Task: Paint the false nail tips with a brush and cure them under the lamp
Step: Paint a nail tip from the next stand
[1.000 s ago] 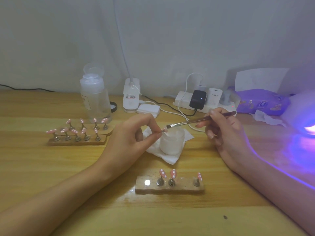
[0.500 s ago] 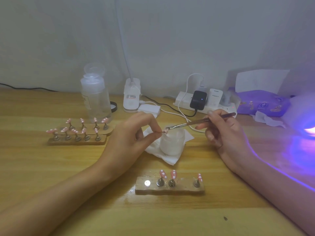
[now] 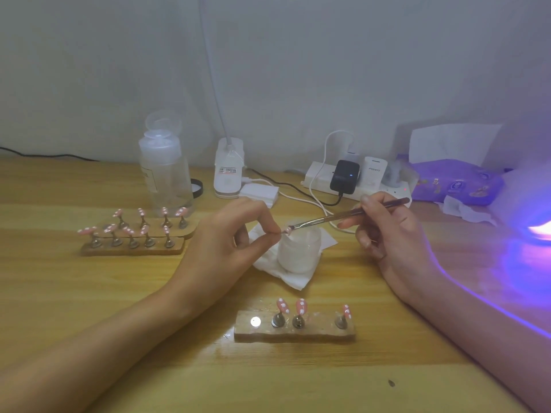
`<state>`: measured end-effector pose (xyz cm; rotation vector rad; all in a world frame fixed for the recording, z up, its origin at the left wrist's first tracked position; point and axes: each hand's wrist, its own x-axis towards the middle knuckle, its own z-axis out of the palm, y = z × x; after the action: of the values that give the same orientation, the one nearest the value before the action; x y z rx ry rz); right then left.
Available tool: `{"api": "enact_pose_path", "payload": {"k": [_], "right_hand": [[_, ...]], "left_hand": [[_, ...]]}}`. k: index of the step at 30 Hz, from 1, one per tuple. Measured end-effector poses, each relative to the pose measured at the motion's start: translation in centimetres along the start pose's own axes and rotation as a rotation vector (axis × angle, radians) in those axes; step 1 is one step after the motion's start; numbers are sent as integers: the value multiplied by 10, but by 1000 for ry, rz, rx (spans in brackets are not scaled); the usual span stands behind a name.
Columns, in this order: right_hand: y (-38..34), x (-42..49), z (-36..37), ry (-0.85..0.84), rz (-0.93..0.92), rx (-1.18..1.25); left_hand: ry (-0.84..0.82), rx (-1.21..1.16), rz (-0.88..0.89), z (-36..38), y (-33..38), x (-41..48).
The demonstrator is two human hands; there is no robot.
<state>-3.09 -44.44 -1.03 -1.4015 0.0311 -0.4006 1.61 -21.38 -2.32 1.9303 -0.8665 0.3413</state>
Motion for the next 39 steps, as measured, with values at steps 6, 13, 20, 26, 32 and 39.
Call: {"api": "enact_pose_path", "payload": {"k": [6,13,20,26,32,39], "right_hand": [[0,-1,1,-64,-24,4],[-1,0,1,-41,-40,-1],[-2,-1,0,-24,-32,10],[-1,0,-1,16,-41,9],[0,-1,0,-11,-30,-30],[1,-2,-1,-40,-83,-30]], "left_hand": [[0,-6,-1,0,-1,1],[2,-14,-8,0,-1,0],[1,-11,-12,0,-1,0],[3,1,-16,0,-2,0],[0,-32,-28,0,-2,1],[-10,-51,-41,1,-2,0]]}}
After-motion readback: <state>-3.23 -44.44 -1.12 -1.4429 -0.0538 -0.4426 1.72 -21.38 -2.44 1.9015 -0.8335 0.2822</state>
